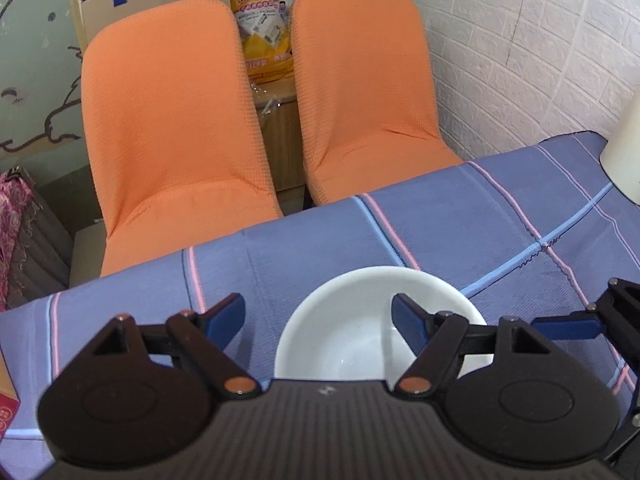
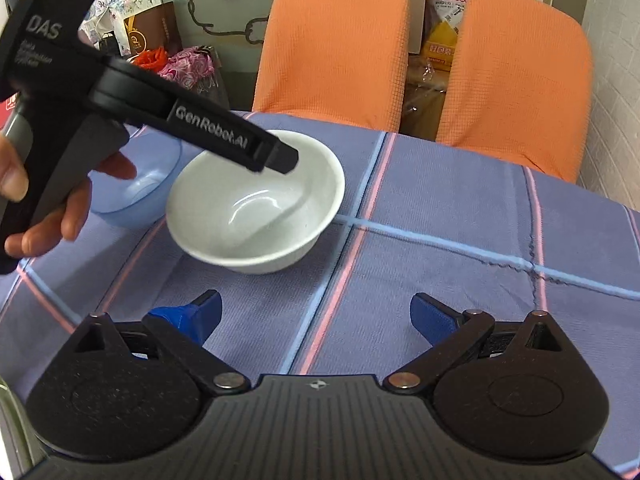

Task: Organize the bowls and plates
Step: 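Move the left tool to the white ceramic bowl and grasp its rim, then lower the white bowl into the steel bowl and open the left tool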

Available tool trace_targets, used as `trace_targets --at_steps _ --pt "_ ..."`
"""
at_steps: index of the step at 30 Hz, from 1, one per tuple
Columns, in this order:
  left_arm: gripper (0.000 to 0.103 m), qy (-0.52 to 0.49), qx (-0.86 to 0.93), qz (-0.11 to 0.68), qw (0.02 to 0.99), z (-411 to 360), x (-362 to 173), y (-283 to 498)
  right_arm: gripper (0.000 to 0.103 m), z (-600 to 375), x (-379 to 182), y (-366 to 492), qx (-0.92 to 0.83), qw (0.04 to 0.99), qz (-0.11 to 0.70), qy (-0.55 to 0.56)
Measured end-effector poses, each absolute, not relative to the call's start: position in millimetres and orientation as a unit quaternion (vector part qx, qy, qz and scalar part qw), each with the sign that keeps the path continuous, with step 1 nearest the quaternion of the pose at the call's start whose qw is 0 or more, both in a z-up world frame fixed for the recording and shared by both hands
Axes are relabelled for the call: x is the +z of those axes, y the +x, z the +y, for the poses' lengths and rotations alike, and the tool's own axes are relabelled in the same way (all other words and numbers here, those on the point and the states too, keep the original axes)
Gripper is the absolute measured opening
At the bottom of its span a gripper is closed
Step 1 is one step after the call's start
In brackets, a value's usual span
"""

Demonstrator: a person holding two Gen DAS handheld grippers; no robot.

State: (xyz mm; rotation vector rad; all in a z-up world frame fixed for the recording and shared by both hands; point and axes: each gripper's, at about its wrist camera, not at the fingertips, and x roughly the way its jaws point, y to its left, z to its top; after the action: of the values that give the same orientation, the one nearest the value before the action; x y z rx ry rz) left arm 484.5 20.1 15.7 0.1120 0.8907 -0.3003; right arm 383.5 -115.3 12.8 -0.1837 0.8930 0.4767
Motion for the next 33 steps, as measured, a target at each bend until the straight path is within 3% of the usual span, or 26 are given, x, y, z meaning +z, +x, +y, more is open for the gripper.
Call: trace_targets --at_steps 10,11,12,13,17,33 --pt "0.072 0.025 -0.170 0.457 0.873 22.5 1.4 492.5 0.086 -94.1 1.1 396.1 0.242 0.874 0.406 -0.112" --pt "0.069 0.020 -0.173 0.459 0.871 24.2 0.7 492.7 0.086 -91.6 1.3 394.8 0.243 0.877 0.397 -0.118" --pt "0.057 0.015 -0.177 0.462 0.869 26.0 0.1 492.4 0.086 -89.6 2.1 393.4 0.244 0.880 0.388 -0.124" --pt "0.052 0.011 -0.178 0.464 0.868 27.7 -0.3 492.6 0.086 -87.8 3.0 391.9 0.246 0.883 0.378 -0.131" --pt "0.046 -0.010 -0.193 0.474 0.859 32.7 -2.7 490.5 0.085 -84.9 7.6 391.5 0.251 0.889 0.358 -0.137" --pt "0.046 0.003 -0.200 0.453 0.869 21.1 21.7 442.3 0.085 -87.1 29.8 376.5 0.267 0.894 0.336 -0.126"
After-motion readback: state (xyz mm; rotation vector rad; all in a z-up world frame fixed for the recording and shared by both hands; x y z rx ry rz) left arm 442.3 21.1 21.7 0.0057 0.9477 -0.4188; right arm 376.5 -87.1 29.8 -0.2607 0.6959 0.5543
